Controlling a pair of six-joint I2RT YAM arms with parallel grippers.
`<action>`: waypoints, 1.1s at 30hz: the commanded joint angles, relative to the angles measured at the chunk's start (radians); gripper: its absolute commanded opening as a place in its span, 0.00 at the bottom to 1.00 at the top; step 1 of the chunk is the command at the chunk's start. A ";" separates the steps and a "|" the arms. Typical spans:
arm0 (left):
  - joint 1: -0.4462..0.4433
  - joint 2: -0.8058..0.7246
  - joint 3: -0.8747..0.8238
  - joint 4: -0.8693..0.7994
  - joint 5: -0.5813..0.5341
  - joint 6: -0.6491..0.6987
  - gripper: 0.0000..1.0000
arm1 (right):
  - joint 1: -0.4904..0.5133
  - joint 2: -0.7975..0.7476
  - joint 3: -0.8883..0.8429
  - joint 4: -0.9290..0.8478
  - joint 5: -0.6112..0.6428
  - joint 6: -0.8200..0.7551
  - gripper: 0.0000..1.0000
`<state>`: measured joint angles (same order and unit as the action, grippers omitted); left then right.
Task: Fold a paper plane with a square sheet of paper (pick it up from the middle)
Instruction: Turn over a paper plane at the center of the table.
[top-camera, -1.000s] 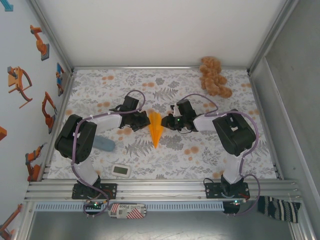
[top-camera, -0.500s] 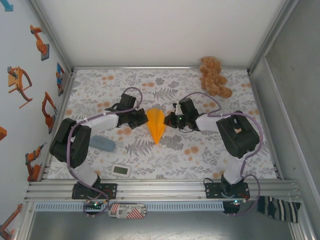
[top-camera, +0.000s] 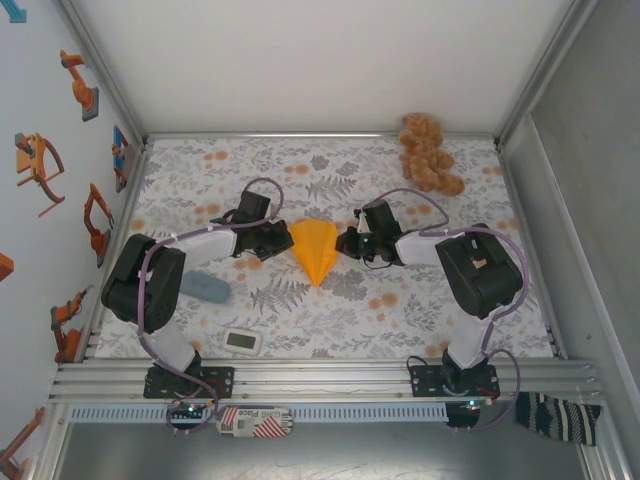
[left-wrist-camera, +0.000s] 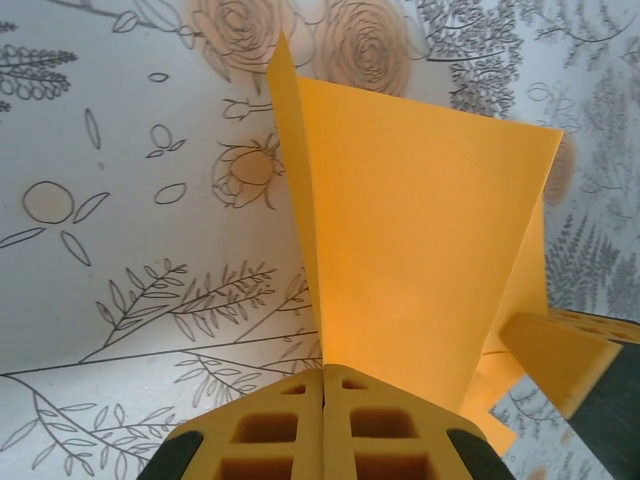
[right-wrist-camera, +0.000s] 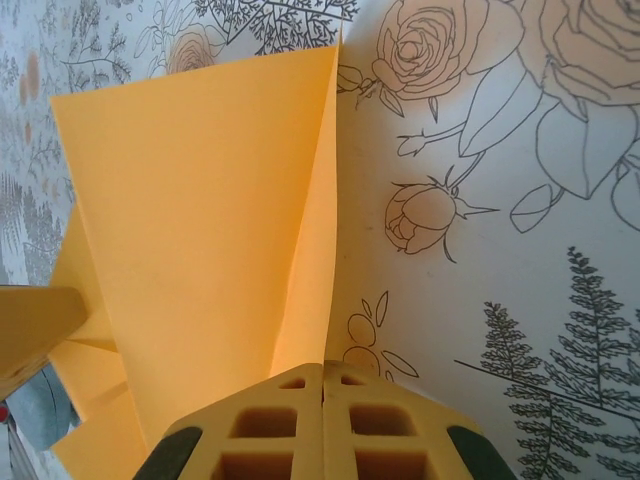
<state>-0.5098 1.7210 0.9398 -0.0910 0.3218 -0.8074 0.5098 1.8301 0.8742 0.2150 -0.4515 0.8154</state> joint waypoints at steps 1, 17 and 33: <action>0.005 0.024 -0.015 0.030 -0.003 -0.013 0.05 | -0.006 0.020 0.006 0.009 -0.004 0.022 0.05; -0.003 0.032 -0.012 0.037 0.008 -0.015 0.05 | 0.093 -0.138 0.068 -0.287 0.086 -0.131 0.46; -0.005 0.022 -0.009 0.040 0.033 -0.019 0.05 | 0.234 0.052 0.246 -0.311 0.060 -0.145 0.46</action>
<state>-0.5102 1.7397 0.9382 -0.0589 0.3367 -0.8188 0.7368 1.8614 1.0897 -0.0978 -0.3626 0.6910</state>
